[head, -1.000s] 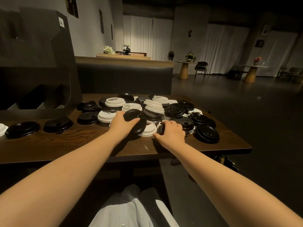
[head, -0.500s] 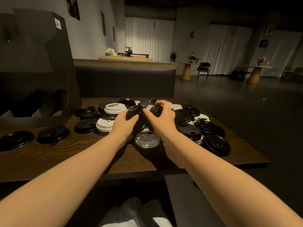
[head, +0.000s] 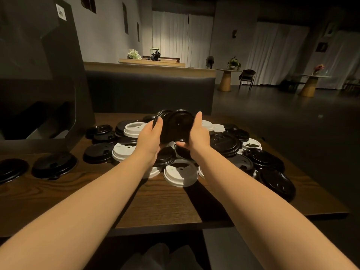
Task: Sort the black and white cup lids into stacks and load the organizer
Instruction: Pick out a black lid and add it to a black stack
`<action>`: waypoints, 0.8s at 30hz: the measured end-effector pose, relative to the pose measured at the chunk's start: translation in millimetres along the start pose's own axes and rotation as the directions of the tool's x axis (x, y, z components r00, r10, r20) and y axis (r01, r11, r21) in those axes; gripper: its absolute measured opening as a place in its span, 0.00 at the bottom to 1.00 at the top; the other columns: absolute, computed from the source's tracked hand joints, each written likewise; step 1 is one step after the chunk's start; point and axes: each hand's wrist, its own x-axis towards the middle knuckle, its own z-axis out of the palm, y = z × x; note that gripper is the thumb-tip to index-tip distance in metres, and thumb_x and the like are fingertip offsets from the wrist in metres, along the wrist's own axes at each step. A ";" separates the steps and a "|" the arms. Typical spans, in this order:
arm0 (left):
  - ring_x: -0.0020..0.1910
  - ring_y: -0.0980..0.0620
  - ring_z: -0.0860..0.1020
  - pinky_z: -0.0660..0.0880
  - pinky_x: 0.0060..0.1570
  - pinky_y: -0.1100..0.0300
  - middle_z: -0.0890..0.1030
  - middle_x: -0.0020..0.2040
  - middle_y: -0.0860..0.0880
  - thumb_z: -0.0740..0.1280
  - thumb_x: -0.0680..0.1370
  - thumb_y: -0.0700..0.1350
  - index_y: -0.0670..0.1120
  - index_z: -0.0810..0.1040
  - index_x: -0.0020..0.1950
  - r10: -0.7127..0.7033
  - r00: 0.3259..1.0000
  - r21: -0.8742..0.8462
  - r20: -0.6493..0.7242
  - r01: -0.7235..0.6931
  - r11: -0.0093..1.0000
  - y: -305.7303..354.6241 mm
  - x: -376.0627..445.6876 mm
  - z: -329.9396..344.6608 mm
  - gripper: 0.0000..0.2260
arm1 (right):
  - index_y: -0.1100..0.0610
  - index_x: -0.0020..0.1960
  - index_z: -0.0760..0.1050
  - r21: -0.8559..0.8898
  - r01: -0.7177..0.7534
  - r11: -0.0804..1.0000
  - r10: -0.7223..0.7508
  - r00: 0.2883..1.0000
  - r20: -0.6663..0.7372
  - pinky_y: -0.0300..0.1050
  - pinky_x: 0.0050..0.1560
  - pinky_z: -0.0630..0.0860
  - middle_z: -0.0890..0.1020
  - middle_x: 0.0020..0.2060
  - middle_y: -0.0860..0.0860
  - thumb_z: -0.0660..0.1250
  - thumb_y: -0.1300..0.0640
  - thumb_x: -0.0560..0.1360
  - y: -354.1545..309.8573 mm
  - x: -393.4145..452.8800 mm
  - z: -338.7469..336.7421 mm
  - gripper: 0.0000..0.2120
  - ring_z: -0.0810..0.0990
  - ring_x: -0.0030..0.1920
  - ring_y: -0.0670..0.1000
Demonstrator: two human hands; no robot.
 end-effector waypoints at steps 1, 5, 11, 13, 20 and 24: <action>0.64 0.48 0.76 0.74 0.62 0.45 0.79 0.62 0.48 0.58 0.81 0.56 0.47 0.73 0.68 0.004 1.000 -0.018 0.004 -0.004 1.000 0.8 1.2 1.8 0.20 | 0.56 0.65 0.69 0.024 -0.006 1.000 0.007 1.000 -0.015 0.49 0.35 0.79 0.74 0.61 0.56 0.51 0.37 0.79 2.8 3.7 2.2 0.27 0.77 0.57 0.59; 0.55 0.48 0.80 0.80 0.49 0.51 0.82 0.54 0.47 0.59 0.81 0.53 0.49 0.77 0.56 0.028 0.998 -0.087 0.053 -0.023 0.996 -2.9 7.9 7.9 0.12 | 0.57 0.39 0.72 -0.288 0.187 0.939 -0.224 0.969 -0.101 0.53 0.50 0.79 0.80 0.41 0.55 0.48 0.40 0.81 15.3 15.4 14.0 0.25 0.80 0.48 0.56; 0.57 0.48 0.80 0.77 0.58 0.50 0.82 0.56 0.46 0.55 0.83 0.54 0.47 0.74 0.62 -0.039 0.999 -0.240 -0.017 0.034 0.970 -10.1 12.6 -3.5 0.16 | 0.56 0.34 0.69 -0.474 0.470 0.744 -0.513 0.857 0.045 0.40 0.34 0.67 0.73 0.31 0.50 0.54 0.44 0.80 40.6 15.1 10.0 0.22 0.71 0.33 0.47; 0.55 0.49 0.80 0.78 0.54 0.53 0.82 0.56 0.46 0.54 0.82 0.55 0.47 0.75 0.61 -0.051 0.998 -0.258 -0.030 0.042 0.965 -9.7 13.3 -9.5 0.17 | 0.55 0.32 0.67 -0.581 0.492 0.648 -0.545 0.833 0.097 0.41 0.32 0.65 0.71 0.31 0.50 0.55 0.43 0.80 46.7 15.3 9.8 0.22 0.69 0.32 0.47; 0.57 0.51 0.80 0.77 0.56 0.56 0.83 0.54 0.48 0.56 0.81 0.58 0.47 0.77 0.59 -0.043 0.998 -0.124 -0.035 0.038 0.992 -8.2 7.9 -16.6 0.18 | 0.53 0.66 0.72 -0.541 0.571 0.617 -0.588 0.791 0.165 0.41 0.57 0.72 0.76 0.58 0.46 0.58 0.49 0.80 46.7 12.0 6.2 0.17 0.73 0.58 0.43; 0.65 0.49 0.75 0.70 0.66 0.45 0.79 0.61 0.49 0.61 0.62 0.76 0.51 0.76 0.61 0.004 1.000 0.010 0.010 -0.004 1.000 -7.2 -1.4 -17.3 0.38 | 0.52 0.68 0.70 -0.406 0.629 0.663 -0.589 0.773 0.237 0.37 0.60 0.70 0.75 0.57 0.42 0.58 0.52 0.81 49.3 7.6 4.8 0.16 0.71 0.57 0.38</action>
